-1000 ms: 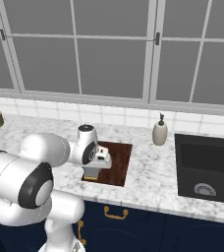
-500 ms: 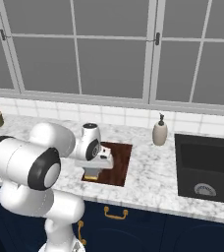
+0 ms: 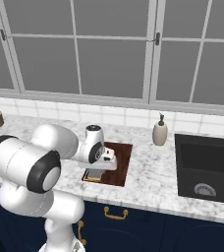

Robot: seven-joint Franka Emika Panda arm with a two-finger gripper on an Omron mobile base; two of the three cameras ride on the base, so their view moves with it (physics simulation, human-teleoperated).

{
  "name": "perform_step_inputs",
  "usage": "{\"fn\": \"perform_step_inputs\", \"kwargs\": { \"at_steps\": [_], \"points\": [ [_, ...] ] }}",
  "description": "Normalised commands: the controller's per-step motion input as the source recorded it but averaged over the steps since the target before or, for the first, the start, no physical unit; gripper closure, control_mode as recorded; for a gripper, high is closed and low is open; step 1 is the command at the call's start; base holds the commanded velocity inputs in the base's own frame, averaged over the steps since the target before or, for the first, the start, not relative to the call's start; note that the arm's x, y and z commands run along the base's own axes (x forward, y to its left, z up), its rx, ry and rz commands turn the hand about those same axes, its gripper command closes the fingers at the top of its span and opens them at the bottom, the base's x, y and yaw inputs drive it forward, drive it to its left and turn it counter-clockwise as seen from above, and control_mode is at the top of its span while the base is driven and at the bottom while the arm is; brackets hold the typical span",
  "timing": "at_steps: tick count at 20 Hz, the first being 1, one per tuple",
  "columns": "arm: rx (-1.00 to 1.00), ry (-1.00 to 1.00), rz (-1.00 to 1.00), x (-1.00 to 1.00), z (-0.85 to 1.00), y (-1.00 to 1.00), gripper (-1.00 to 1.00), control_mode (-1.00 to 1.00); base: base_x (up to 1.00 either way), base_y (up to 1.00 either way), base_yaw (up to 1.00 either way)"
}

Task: Pick up the sponge from the counter and clean the cutting board by briefly scrubbing or pressing down on the cutting board. Once finished, release the sponge.

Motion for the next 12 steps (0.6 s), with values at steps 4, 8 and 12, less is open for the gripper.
{"fn": "perform_step_inputs", "kwargs": {
  "at_steps": [4,8,12],
  "points": [
    [0.00,-0.08,0.00,0.00,-0.07,-0.25,1.00,-1.00,0.00,0.00,0.00],
    [0.00,-0.14,0.00,0.00,0.00,-0.27,1.00,-1.00,0.00,0.00,0.00],
    [0.00,-0.11,0.00,0.00,0.00,-0.22,1.00,-1.00,0.00,0.00,0.00]
  ]
}}
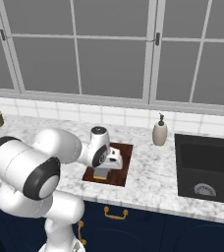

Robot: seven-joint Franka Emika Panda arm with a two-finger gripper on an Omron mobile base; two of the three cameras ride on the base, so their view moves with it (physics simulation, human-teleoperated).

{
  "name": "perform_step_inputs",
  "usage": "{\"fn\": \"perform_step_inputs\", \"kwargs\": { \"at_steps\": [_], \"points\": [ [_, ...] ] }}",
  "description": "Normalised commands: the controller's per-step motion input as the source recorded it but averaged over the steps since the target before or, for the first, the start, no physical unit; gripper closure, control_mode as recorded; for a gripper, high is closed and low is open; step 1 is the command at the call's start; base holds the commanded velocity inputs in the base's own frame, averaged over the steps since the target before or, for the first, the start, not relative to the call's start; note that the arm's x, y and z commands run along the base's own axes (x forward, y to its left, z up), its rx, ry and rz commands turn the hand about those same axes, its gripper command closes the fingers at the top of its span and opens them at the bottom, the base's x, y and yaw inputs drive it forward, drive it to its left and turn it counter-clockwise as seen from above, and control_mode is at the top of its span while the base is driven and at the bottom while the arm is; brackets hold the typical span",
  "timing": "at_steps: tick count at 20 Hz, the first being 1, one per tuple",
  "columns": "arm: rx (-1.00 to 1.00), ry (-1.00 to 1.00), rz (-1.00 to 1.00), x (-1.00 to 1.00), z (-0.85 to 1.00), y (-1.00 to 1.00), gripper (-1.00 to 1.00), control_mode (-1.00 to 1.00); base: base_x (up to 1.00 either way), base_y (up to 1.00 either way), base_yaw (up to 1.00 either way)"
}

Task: Pick up the sponge from the counter and clean the cutting board by briefly scrubbing or pressing down on the cutting board. Once finished, release the sponge.

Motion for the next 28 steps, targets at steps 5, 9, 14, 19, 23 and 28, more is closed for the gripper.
{"fn": "perform_step_inputs", "kwargs": {
  "at_steps": [5,9,14,19,23,28],
  "points": [
    [0.00,-0.06,0.00,0.00,-0.11,-0.06,1.00,-1.00,0.00,0.00,0.00],
    [0.00,-0.06,0.00,0.12,-0.05,0.00,1.00,-1.00,0.00,0.00,0.00],
    [-0.01,-0.05,0.00,0.30,-0.01,0.00,1.00,-1.00,0.00,0.00,0.00],
    [0.00,-0.03,0.00,0.43,-0.14,0.00,1.00,-1.00,0.00,0.00,0.00],
    [0.00,-0.08,0.00,0.47,-0.21,0.00,1.00,-1.00,0.00,0.00,0.00],
    [0.00,-0.11,0.00,0.45,-0.13,0.00,1.00,-1.00,0.00,0.00,0.00]
  ]
}}
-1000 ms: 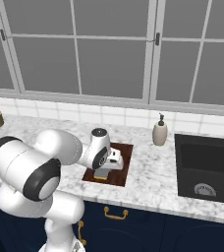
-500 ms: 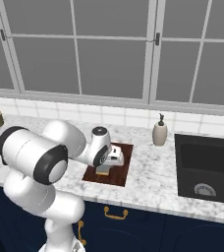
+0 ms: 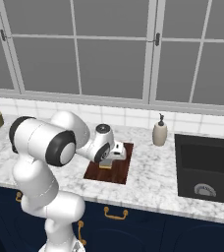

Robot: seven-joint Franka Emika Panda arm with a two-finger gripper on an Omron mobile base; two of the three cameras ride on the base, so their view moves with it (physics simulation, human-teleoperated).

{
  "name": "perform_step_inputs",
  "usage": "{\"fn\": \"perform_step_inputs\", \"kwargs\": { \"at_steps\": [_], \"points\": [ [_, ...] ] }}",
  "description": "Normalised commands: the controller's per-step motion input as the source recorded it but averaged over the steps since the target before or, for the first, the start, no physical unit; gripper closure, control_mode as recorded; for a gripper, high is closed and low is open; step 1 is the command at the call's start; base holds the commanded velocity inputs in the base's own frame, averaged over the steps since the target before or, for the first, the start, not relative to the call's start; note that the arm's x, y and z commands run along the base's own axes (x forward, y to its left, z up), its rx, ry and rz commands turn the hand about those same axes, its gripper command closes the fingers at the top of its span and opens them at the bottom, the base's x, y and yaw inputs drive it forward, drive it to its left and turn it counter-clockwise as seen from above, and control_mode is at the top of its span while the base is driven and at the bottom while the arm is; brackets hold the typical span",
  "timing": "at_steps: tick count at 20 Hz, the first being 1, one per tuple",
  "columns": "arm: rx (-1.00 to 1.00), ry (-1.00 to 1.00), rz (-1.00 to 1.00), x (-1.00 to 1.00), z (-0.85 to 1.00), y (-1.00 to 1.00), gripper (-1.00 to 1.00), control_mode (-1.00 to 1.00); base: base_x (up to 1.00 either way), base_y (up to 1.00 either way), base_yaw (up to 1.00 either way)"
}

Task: Pick up the sponge from the counter and clean the cutting board by briefly scrubbing or pressing down on the cutting board. Once finished, release the sponge.

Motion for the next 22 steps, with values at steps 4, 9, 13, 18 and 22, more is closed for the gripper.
{"fn": "perform_step_inputs", "kwargs": {
  "at_steps": [4,9,13,18,22],
  "points": [
    [0.00,-0.05,0.00,0.42,0.00,0.00,1.00,-1.00,0.00,0.00,0.00],
    [0.00,0.00,0.00,0.49,-0.02,0.00,1.00,-1.00,0.00,0.00,0.00],
    [0.00,0.00,0.00,0.52,-0.04,0.00,1.00,-1.00,0.00,0.00,0.00],
    [0.00,-0.01,0.00,0.48,0.00,0.00,1.00,-1.00,0.00,0.00,0.00],
    [0.00,-0.02,0.00,0.54,0.00,0.00,1.00,-1.00,0.00,0.00,0.00]
  ]
}}
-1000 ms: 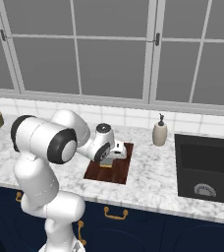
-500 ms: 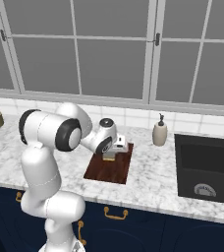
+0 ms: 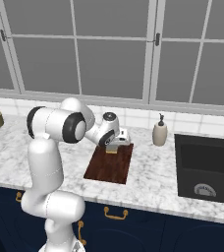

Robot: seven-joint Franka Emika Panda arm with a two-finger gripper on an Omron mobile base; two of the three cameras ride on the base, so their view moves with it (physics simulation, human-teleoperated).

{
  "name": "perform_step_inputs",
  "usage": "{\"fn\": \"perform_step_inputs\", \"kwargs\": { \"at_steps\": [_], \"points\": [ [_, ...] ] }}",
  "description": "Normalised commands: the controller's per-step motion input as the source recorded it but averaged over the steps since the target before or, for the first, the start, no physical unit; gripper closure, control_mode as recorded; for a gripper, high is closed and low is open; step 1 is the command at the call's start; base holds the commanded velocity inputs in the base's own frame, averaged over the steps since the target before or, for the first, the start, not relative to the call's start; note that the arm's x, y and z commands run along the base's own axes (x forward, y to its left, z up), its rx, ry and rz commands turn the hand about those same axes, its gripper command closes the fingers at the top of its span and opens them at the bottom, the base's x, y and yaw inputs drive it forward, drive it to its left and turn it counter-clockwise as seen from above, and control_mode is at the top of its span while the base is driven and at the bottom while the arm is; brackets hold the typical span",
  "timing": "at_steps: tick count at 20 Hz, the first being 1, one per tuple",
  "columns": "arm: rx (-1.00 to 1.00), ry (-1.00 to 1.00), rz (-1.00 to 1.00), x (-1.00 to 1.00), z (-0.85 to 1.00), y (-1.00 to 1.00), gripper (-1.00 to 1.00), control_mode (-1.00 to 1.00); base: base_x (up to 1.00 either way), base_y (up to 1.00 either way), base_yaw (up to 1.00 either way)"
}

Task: Pick up the sponge from the counter and clean the cutting board by briefly scrubbing or pressing down on the cutting board. Once finished, release the sponge.

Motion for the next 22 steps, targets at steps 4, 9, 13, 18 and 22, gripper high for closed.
{"fn": "perform_step_inputs", "kwargs": {
  "at_steps": [4,9,13,18,22],
  "points": [
    [0.00,-0.02,0.00,0.48,0.00,0.00,1.00,-1.00,0.00,0.00,0.00],
    [0.00,0.00,0.00,0.19,-0.01,-0.05,1.00,-1.00,0.00,0.00,0.00],
    [-0.01,0.00,0.00,0.00,-0.03,-0.22,1.00,-1.00,0.00,0.00,0.00],
    [-0.01,0.00,0.00,0.00,-0.04,-0.29,1.00,-1.00,0.00,0.00,0.00],
    [-0.01,0.00,0.00,0.00,-0.03,-0.33,1.00,-1.00,0.00,0.00,0.00]
  ]
}}
